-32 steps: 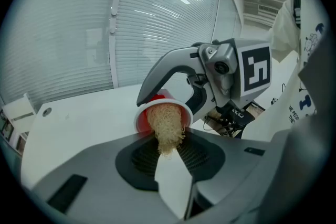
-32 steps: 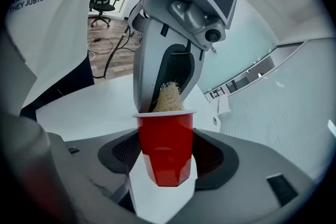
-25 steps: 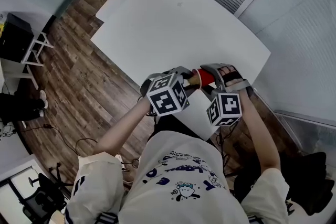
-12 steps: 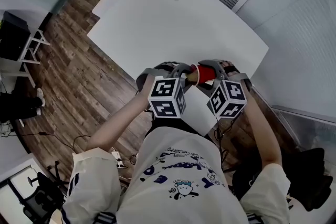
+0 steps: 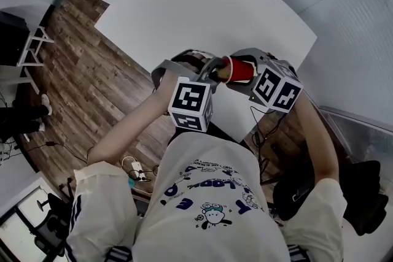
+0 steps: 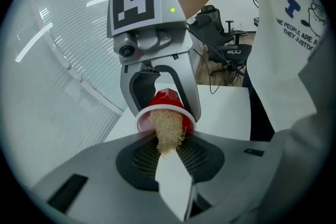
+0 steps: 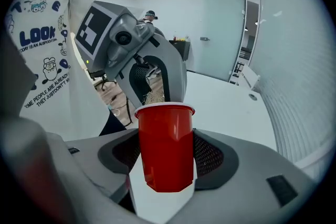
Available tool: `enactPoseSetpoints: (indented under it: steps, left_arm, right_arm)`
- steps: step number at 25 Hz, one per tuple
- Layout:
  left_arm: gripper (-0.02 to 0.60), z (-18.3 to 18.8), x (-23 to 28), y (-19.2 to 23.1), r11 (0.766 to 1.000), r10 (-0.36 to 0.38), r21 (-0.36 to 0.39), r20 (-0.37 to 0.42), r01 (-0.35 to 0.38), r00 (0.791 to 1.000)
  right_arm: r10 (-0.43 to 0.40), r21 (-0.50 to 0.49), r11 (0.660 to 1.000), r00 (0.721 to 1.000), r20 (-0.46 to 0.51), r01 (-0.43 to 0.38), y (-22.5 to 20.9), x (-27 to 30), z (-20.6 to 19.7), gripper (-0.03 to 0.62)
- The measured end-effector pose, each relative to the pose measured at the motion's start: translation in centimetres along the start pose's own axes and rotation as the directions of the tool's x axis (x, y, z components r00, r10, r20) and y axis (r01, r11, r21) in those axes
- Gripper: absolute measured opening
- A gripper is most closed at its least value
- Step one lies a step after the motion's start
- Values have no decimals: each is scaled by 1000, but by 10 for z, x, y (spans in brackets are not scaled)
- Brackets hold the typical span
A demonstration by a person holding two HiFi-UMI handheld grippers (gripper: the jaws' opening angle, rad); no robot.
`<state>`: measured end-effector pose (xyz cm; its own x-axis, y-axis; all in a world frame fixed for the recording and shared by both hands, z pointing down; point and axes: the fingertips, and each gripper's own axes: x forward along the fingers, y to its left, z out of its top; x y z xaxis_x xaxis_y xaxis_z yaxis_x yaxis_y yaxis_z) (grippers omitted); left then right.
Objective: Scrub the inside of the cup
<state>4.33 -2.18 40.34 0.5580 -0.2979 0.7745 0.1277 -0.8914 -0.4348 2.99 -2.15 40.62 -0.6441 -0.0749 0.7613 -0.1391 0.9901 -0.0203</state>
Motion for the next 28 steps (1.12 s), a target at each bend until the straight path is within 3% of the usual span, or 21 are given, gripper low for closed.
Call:
enactPoseSetpoints:
  steps: [6,11,16,20,25,28]
  left_arm:
    - [107,3,2,-4,999,-9,44,15,8,1000]
    - [109,9,-1,-7,995,9,101,18,-11,1000]
    - [109,11,-2,-4,992,36,118,22,-39,999]
    - [109,12,-6,-2,984,64,162,29,-68,998]
    - [109,16,-10,3,956,127,263,31,-131,991]
    - [109,16,-10,0,953,129,274,26,-131,991]
  right_arm:
    - [91,93,991,996,22,-92,7,0,-3,298]
    - [185,207,958,980,79,-198,15,-2,-5,298]
    - [219,268,931,966,138,-249,15,-4,-2,298]
    - [261,327,892,945,195,-313,17,-8,3,296]
    - [285,396,834,915,285,-383,16,-14,9,296]
    - [280,415,819,907,315,-397,15,-15,11,296]
